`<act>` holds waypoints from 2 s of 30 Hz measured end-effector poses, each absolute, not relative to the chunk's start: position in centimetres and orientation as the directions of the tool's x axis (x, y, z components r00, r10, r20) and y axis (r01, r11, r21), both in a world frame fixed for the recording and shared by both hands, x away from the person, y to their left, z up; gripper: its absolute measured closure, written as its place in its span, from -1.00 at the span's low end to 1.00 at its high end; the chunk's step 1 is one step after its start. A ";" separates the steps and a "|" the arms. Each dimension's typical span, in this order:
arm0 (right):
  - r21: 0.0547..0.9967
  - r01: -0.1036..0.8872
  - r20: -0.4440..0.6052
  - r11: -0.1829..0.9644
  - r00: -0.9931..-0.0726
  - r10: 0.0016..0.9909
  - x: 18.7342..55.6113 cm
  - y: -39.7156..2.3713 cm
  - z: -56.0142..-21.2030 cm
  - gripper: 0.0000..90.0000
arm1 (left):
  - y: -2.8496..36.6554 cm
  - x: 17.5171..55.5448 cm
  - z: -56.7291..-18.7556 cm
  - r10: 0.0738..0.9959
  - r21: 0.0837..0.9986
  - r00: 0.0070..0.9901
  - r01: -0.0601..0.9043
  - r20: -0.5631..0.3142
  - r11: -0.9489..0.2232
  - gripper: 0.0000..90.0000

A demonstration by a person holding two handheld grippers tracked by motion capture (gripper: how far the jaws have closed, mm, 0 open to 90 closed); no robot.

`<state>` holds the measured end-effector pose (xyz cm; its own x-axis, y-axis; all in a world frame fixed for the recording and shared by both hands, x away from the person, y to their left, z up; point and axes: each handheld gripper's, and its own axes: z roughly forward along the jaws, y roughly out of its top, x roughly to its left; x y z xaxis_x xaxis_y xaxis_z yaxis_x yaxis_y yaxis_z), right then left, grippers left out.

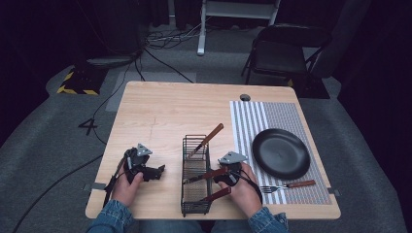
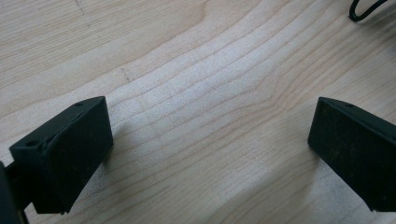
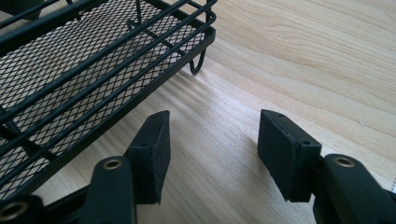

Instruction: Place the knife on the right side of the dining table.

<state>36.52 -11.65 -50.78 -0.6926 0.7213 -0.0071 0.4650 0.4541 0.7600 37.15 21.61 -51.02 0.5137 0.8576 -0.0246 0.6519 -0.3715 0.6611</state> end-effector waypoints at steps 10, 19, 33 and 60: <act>0.764 0.478 0.011 0.432 -0.680 0.733 36.6 -11.9 -50.8 0.08 | 21.6 37.2 -51.0 0.857 0.661 0.516 0.650 -0.021 -0.375 -1.00; 0.763 0.475 0.003 0.439 -0.681 0.732 36.6 -11.8 -50.8 0.08 | 21.6 37.2 -51.0 0.857 0.661 0.516 0.650 -0.021 -0.375 -1.00; 0.733 0.519 0.123 0.440 -0.737 0.665 38.4 -14.2 -48.0 0.25 | 21.6 37.1 -51.0 0.858 0.661 0.513 0.653 -0.026 -0.371 -1.00; 0.780 0.467 0.136 0.417 -0.776 0.616 40.6 -14.9 -37.7 0.16 | 21.6 37.1 -51.0 0.858 0.661 0.513 0.653 -0.026 -0.371 -1.00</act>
<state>40.57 -14.93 -37.74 -0.7763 0.6155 0.1362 0.4674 0.4169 0.7796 37.14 21.61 -51.01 0.5135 0.8577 -0.0257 0.6526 -0.3709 0.6607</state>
